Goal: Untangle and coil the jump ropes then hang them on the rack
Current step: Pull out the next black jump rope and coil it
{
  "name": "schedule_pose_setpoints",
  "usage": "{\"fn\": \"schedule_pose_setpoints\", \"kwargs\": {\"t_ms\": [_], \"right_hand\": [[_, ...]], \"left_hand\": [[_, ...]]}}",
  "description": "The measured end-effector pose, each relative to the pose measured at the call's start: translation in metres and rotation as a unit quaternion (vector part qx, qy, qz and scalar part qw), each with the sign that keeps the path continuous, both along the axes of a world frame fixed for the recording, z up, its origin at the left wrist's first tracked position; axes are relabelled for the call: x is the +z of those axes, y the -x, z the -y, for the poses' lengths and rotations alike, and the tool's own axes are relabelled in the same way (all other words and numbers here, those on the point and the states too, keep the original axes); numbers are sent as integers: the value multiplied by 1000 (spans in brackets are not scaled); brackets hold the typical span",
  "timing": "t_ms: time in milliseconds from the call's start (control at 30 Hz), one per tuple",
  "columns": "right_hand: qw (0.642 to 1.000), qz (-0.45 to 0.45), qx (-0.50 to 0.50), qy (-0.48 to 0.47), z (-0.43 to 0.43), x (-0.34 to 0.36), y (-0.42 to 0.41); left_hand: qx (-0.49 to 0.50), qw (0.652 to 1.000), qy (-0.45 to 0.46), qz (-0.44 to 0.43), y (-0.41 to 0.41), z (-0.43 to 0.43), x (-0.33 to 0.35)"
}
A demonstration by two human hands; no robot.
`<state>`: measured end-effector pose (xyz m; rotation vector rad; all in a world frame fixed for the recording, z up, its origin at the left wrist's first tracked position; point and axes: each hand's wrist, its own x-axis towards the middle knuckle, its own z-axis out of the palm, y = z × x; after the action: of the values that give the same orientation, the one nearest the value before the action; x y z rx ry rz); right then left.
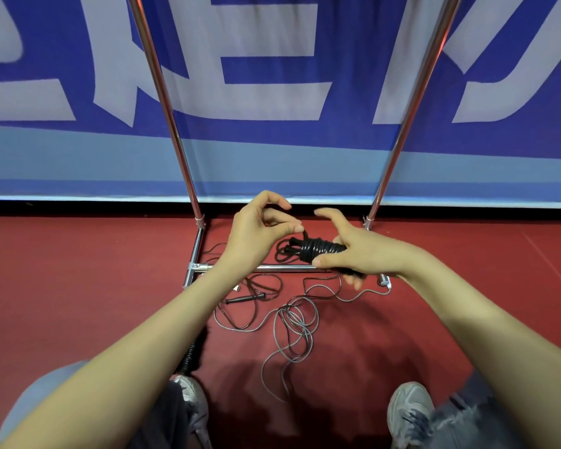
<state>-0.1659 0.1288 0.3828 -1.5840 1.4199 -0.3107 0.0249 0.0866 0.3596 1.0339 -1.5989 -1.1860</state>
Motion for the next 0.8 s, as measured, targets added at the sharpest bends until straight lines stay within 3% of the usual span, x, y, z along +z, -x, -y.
{"fn": "schedule_pose_setpoints", "kwargs": {"t_ms": [133,267,400,533,633,800], "right_hand": [[992,-28,-86,84,0,-3,-3],[965,45,-209,154,8,-2,3],[949,112,-235,179,11,3,9],[941,171,-237,172,12,6,9],[935,233,-224,147,10,13,7],[937,330,-98,65,-1,20,15]], "left_hand": [[-18,998,-3,-58,9,-9,4],[-33,997,-15,-72,12,-13,6],[18,987,-93,-129,11,-11,7],[-37,963,-196,-182,9,-7,8],[-71,962,-215,-154,4,-4,7],[-47,995,-83,23,-6,9,-5]]}}
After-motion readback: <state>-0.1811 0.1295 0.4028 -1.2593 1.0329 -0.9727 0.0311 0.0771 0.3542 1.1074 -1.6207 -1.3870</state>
